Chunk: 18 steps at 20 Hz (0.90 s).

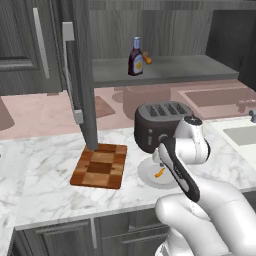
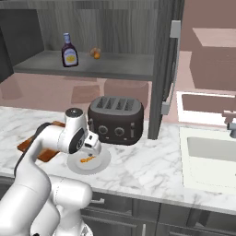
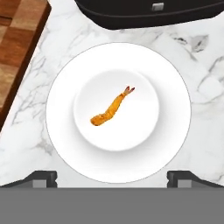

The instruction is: Pick the shrimp from the plate and place it on the cutting board. Then pick the condiment bottle from the cabinet and place it next to the cutting board.

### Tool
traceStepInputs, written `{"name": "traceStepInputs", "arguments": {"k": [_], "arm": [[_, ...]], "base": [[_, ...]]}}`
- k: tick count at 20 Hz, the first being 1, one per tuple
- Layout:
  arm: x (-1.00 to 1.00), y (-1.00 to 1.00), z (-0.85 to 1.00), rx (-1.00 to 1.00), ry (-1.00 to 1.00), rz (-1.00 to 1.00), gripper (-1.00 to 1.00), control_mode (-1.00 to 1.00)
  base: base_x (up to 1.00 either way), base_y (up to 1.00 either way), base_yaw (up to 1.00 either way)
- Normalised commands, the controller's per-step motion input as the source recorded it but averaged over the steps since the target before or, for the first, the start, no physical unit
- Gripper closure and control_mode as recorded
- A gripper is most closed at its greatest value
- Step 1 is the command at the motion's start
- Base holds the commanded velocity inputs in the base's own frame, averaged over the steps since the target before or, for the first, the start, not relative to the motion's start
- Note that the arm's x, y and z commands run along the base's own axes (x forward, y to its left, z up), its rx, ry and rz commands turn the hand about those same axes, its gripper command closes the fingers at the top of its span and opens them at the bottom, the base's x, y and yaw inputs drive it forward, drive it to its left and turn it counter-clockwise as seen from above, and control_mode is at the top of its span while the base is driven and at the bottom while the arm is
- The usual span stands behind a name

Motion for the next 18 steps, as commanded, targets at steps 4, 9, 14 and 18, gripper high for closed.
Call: {"name": "traceStepInputs", "arguments": {"k": [4, 9, 14, 18], "arm": [[0.22, 0.0, -0.17, 0.0, -0.01, -0.01, -1.0, -1.0], [0.22, 0.0, -0.14, 0.0, -0.02, -0.02, -1.0, -1.0], [0.09, 0.0, -0.11, 0.0, -0.01, -0.05, -1.0, -1.0], [0.0, 0.0, -0.09, 0.0, 0.0, -0.06, -1.0, -1.0]], "base": [[0.0, 0.0, 0.0], [0.0, 0.0, 0.0], [0.0, 0.0, 0.0], [0.0, 0.0, 0.0]]}}
